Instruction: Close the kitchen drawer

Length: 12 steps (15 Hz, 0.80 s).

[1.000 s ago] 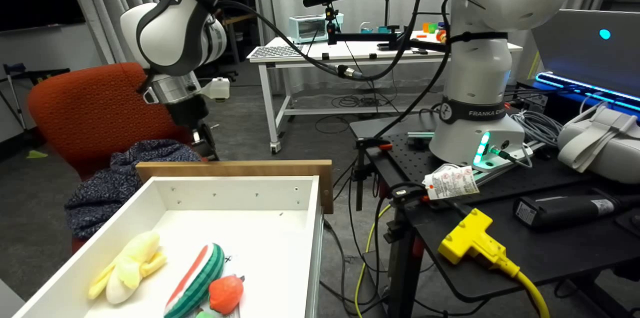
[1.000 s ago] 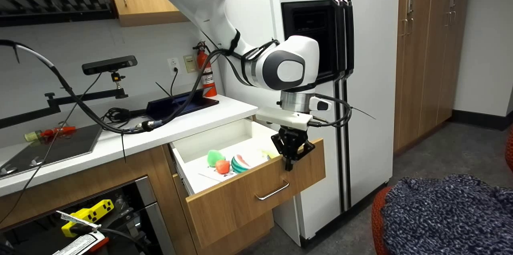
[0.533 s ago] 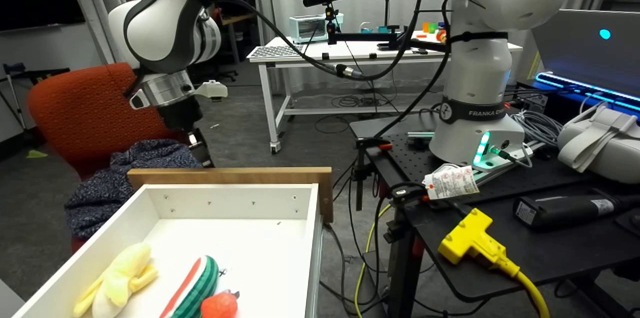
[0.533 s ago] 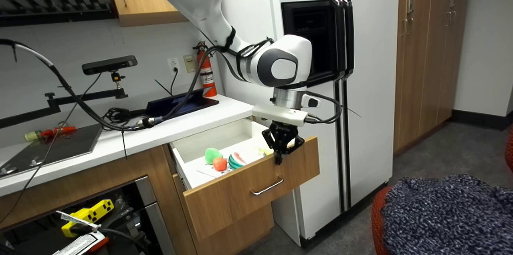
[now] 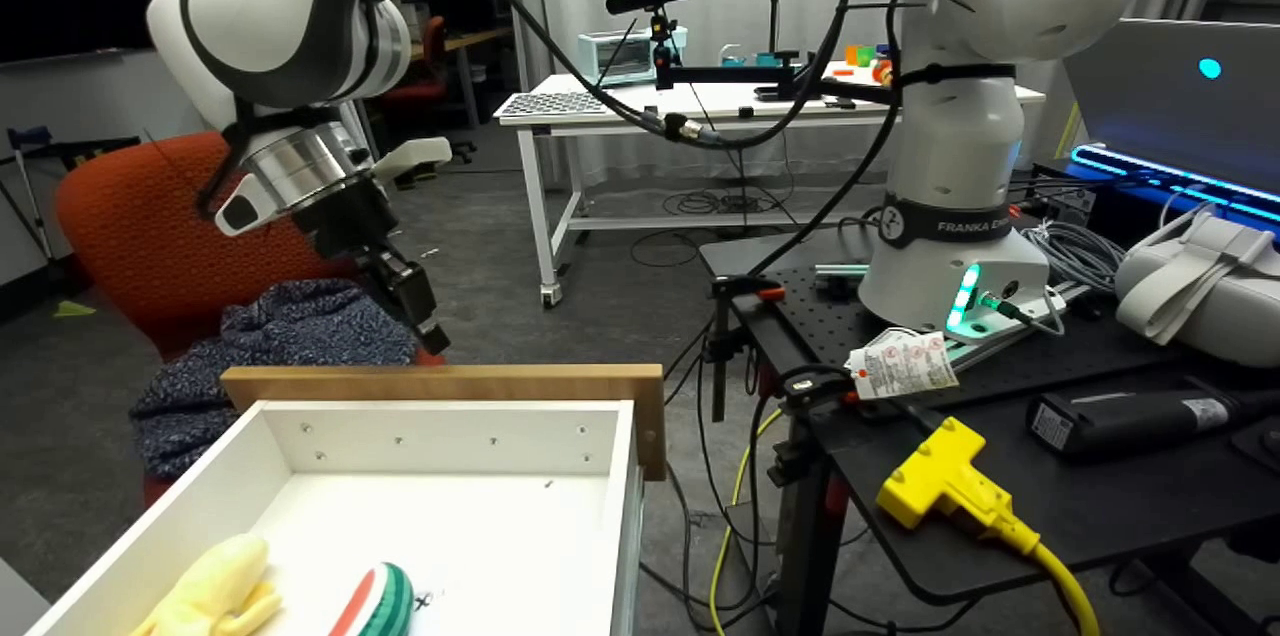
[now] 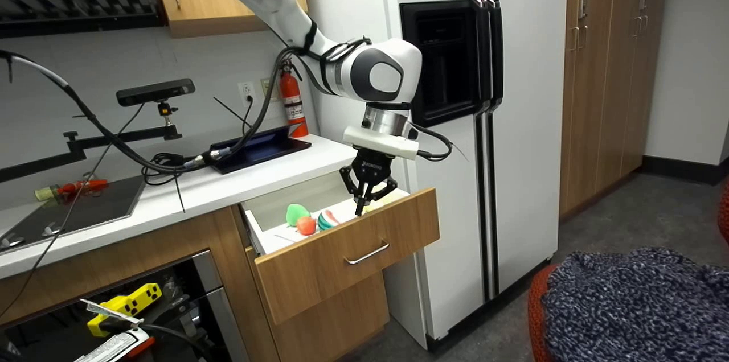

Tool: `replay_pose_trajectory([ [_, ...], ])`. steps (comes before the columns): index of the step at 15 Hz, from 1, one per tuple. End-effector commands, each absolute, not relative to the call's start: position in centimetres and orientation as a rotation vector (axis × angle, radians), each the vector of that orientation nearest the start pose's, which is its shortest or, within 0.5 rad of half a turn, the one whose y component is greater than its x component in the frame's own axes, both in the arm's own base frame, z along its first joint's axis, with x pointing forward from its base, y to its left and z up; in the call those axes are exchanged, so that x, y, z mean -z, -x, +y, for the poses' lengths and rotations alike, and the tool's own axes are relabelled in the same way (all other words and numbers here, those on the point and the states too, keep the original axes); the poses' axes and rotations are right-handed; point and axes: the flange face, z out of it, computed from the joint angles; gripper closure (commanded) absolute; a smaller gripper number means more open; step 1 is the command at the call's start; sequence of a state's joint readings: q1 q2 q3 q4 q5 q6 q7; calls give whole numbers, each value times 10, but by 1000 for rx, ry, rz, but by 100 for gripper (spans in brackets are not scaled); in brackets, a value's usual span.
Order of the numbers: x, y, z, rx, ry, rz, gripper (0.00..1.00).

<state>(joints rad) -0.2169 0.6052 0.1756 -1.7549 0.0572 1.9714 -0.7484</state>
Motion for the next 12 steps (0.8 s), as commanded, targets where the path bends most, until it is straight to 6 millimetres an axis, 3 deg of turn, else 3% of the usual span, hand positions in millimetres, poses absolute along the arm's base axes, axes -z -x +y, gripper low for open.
replay_pose_trajectory([
  [1, -233, -609, -20, -422, 2606, -1073, 100],
  [5, -247, -607, -42, -429, 2726, -1051, 100],
  [6, -248, -608, -50, -425, 2779, -979, 100],
  [7, -241, -613, -41, -425, 2710, -1020, 99],
  [9, -245, -612, -53, -430, 2742, -986, 99],
  [12, -244, -612, -54, -434, 2746, -978, 99],
])
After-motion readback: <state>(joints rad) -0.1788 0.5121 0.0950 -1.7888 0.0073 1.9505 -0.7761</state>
